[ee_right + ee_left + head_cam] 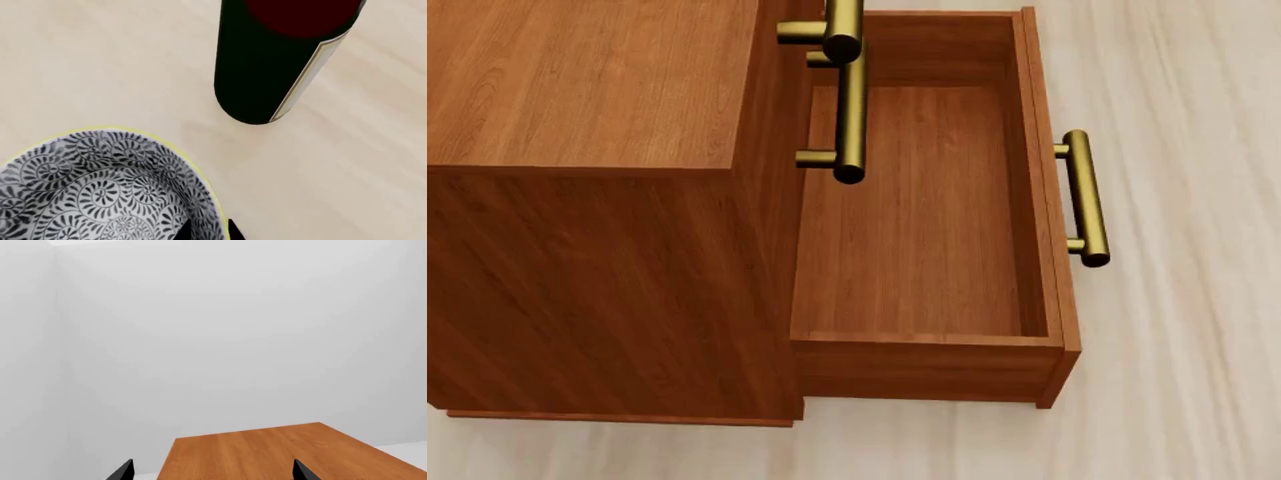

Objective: Put the bowl in the bottom drawer of the cabinet.

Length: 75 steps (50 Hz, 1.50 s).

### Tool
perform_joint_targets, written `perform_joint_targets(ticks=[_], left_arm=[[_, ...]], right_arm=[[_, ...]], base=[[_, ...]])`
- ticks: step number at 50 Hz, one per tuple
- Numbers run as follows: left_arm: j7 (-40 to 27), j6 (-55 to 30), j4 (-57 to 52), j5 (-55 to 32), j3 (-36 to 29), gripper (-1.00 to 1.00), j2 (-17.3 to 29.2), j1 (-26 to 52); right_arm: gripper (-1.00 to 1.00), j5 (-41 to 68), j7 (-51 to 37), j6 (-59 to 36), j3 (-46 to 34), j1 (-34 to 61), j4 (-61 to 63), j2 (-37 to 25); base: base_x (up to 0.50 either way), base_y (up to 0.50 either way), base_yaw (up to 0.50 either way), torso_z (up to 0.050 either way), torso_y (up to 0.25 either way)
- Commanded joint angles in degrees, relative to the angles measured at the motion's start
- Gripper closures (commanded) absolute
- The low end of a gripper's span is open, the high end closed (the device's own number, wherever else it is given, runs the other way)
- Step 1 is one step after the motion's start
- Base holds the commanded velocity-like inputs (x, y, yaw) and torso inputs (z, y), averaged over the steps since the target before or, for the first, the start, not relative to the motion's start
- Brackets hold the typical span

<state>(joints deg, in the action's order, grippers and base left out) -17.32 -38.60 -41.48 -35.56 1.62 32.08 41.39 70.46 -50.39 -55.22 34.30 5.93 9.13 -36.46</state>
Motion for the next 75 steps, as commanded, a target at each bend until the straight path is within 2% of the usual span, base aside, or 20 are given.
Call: perform_joint_targets(ticks=[1, 18, 34, 63, 75], left_arm=[[-0.1, 0.2, 0.2, 0.1, -0.3, -1.0, 0.1, 0.0], [-0.4, -0.1, -0.1, -0.2, -0.6, -1.0, 0.2, 0.5], [-0.9, -0.7, -0.6, -0.8, -0.7, -1.0, 0.4, 1.1], [-1.2, -0.4, -1.0, -1.3, -0.3, -1.0, 1.0, 0.8], [-1.5, -0.4, -1.1, -1.2, -0.6, -1.0, 1.1, 0.9]], right_arm=[[1.0, -0.8, 1.0, -0.3, -1.1, -0.1, -1.4, 0.4], [1.0, 2.4, -1.0, -1.8, -0.4, 1.2, 1.9, -0.1], [1.0, 9.5, -6.8, -4.9, 1.3, 3.3, 8.7, -1.5], [1.0, 17.7, -13.3, -7.0, -0.4, 9.2, 16.2, -4.6], [1.0, 21.5, -17.0, -7.2, -2.8, 14.4, 17.2, -6.7]], base=[[0.0, 0.0, 0.0, 0.0, 0.0], [0.0, 0.0, 0.0, 0.0, -0.001], [0.0, 0.0, 0.0, 0.0, -0.001], [0.0, 0.0, 0.0, 0.0, 0.0], [0.0, 0.0, 0.0, 0.0, 0.0]])
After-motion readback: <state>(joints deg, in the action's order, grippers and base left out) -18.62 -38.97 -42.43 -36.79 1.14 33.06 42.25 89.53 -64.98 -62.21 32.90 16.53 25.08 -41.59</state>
